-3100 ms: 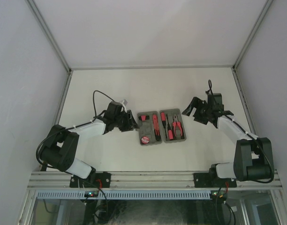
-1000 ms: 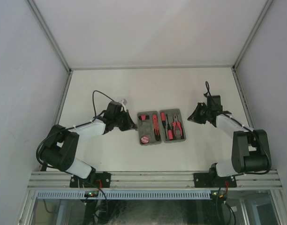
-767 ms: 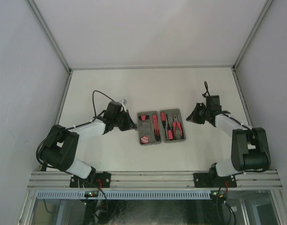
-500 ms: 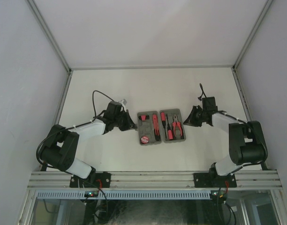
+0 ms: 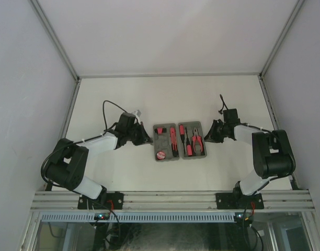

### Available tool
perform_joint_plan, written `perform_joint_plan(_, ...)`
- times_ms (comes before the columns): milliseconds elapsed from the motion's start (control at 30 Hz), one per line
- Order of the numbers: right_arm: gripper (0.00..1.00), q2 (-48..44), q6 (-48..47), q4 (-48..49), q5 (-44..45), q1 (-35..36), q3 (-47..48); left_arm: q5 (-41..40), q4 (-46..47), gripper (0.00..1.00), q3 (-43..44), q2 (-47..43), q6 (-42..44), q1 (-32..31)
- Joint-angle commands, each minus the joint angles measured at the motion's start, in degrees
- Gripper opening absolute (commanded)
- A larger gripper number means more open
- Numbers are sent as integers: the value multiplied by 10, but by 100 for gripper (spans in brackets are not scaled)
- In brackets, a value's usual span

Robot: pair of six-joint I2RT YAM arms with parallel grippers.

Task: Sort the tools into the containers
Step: Close the storage box at the center of the board.

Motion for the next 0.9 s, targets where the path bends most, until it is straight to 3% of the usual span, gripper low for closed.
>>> perform_joint_plan(0,0,14,-9,12,-11,8,16,6,9,0,16,14,12,0)
perform_joint_plan(367,0,-39,-46,88,-145,43,16,15,9,0,30,23,12,-10)
perform_joint_plan(867,0,-107,-54,97,-180,81,24,38,8,0,50,-13,0,-11)
